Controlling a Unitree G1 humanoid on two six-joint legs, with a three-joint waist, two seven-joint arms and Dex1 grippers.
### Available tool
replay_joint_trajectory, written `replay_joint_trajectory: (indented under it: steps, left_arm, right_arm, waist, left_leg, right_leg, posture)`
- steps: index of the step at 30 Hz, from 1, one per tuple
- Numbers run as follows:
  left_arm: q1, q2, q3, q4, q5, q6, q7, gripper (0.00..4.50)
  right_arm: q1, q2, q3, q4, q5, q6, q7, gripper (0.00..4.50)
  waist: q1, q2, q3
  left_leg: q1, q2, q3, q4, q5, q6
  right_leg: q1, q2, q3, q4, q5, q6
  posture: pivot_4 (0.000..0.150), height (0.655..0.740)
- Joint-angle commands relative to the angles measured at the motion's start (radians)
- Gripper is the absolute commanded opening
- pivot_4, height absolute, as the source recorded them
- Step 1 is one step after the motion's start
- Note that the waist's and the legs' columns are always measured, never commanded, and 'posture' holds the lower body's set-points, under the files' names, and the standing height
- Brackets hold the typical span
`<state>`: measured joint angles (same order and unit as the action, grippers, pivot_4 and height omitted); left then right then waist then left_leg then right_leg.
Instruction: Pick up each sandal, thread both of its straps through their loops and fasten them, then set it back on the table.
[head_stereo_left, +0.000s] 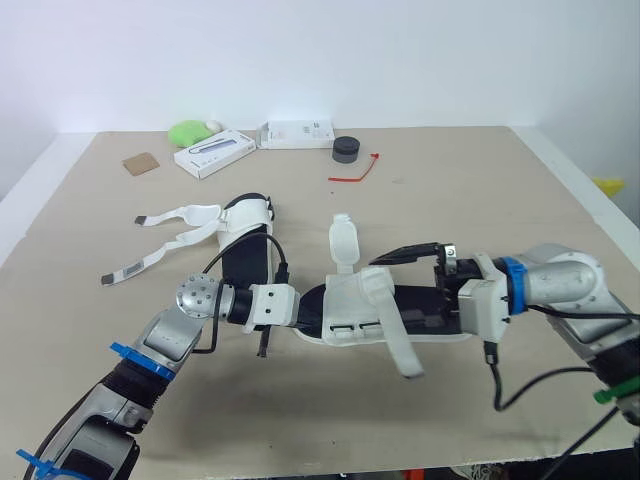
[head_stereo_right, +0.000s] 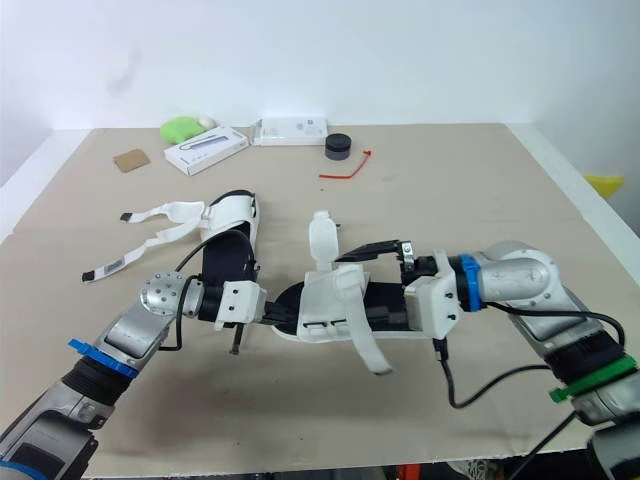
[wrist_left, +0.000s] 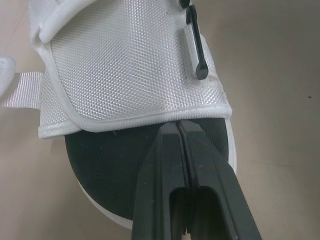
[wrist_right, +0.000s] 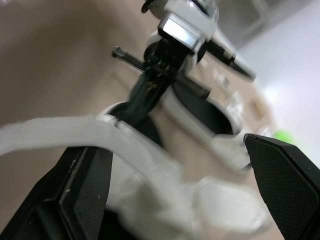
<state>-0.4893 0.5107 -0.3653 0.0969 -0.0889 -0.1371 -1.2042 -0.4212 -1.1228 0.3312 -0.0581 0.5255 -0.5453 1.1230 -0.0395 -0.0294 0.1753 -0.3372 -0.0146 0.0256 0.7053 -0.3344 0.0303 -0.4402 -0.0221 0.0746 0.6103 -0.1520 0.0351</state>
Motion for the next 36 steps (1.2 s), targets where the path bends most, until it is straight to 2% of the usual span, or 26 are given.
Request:
replay_joint_trajectory:
  steps: [1,9,14,17,20,26,36]
  left_arm:
    - [0.012,0.005,-0.026,0.011,0.014,0.000,-0.026,0.00]
    - [0.010,0.001,-0.032,0.012,0.013,0.000,-0.034,0.00]
    - [0.007,0.001,-0.032,0.015,0.013,-0.002,-0.039,0.00]
    - [0.007,-0.002,-0.032,0.017,0.014,-0.004,-0.039,0.00]
    - [0.007,-0.005,-0.030,0.016,0.014,-0.001,-0.038,0.00]
    - [0.008,-0.006,-0.024,0.016,0.016,0.000,-0.035,0.00]
    - [0.010,-0.008,-0.019,0.012,0.017,0.006,-0.025,0.00]
  right_arm:
    - [0.070,-0.069,-0.105,-0.126,0.137,0.238,0.017,4.49]
    - [0.320,-0.215,-0.269,-0.351,0.411,0.811,-0.017,4.49]
    - [0.317,-0.247,-0.340,-0.419,0.804,1.232,-0.187,4.49]
    - [0.293,-0.227,-0.354,-0.443,0.890,1.350,-0.234,4.49]
    - [0.261,-0.209,-0.310,-0.435,1.057,1.494,-0.362,4.49]
    - [0.240,-0.122,-0.257,-0.440,1.076,1.627,-0.482,4.49]
    - [0.208,0.017,-0.241,-0.400,1.061,1.727,-0.616,4.49]
  waist:
    - [0.001,0.000,0.000]
    - [0.013,0.000,0.000]
    - [0.015,-0.001,0.000]
    - [0.016,-0.001,0.000]
    - [0.016,-0.001,0.000]
    - [0.018,-0.002,0.000]
    - [0.018,-0.002,-0.001]
  left_leg:
    - [0.000,0.000,0.000,0.000,0.000,0.000]
    - [0.000,0.001,0.000,0.000,0.000,0.000]
    - [-0.003,0.001,0.000,0.000,0.000,-0.001]
    - [-0.003,0.001,-0.001,0.000,0.000,-0.001]
    - [-0.004,0.001,-0.001,0.000,0.000,-0.001]
    - [-0.007,0.001,-0.001,0.000,0.000,-0.001]
    - [-0.009,0.001,-0.002,0.000,0.000,-0.001]
  right_leg:
    - [0.000,0.000,0.000,0.000,0.000,0.000]
    - [-0.001,0.002,-0.001,0.001,-0.006,0.004]
    - [0.000,0.002,-0.001,0.001,-0.006,0.005]
    - [-0.001,0.003,-0.002,0.000,-0.006,0.005]
    - [-0.001,0.003,-0.002,0.000,-0.007,0.006]
    - [-0.002,0.002,-0.002,0.000,-0.008,0.007]
    - [-0.002,0.002,-0.002,0.000,-0.008,0.008]
  posture:
    - [0.150,0.7400]
    - [0.150,0.7400]
    - [0.150,0.7400]
    - [0.150,0.7400]
    - [0.150,0.7400]
    - [0.150,0.7400]
    - [0.150,0.7400]
